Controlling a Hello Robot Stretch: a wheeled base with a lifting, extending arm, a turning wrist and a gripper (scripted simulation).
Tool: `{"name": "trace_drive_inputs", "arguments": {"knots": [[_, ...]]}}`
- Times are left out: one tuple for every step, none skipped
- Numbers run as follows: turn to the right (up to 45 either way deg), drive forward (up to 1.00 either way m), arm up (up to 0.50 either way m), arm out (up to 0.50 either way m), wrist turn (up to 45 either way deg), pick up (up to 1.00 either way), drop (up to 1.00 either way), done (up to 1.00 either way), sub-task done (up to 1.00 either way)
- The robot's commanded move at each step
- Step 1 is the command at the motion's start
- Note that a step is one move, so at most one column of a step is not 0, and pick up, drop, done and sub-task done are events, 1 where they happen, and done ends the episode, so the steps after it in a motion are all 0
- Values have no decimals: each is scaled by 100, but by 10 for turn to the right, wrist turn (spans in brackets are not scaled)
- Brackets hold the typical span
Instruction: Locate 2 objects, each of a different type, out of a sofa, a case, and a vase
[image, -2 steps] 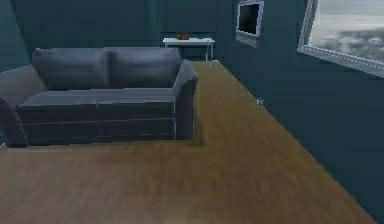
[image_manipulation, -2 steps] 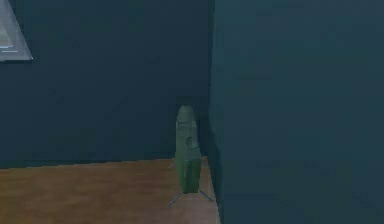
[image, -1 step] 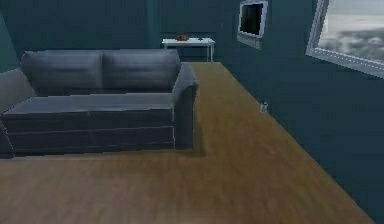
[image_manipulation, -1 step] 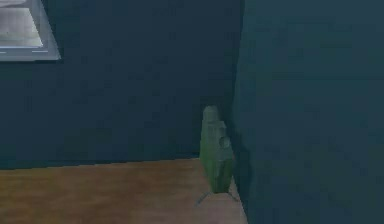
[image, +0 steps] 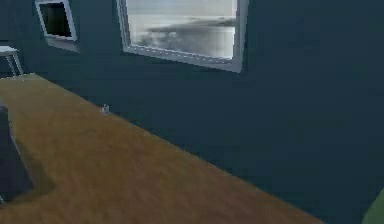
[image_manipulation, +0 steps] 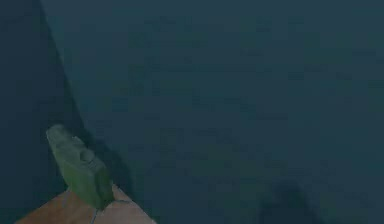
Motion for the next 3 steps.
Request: {"name": "trace_drive_inputs", "arguments": {"knots": [[450, 0, 0, 0, 0, 0, 0, 0, 0], [90, 0, 0, 0, 0, 0, 0, 0, 0], [0, 0, 0, 0, 0, 0, 0, 0, 100]]}}
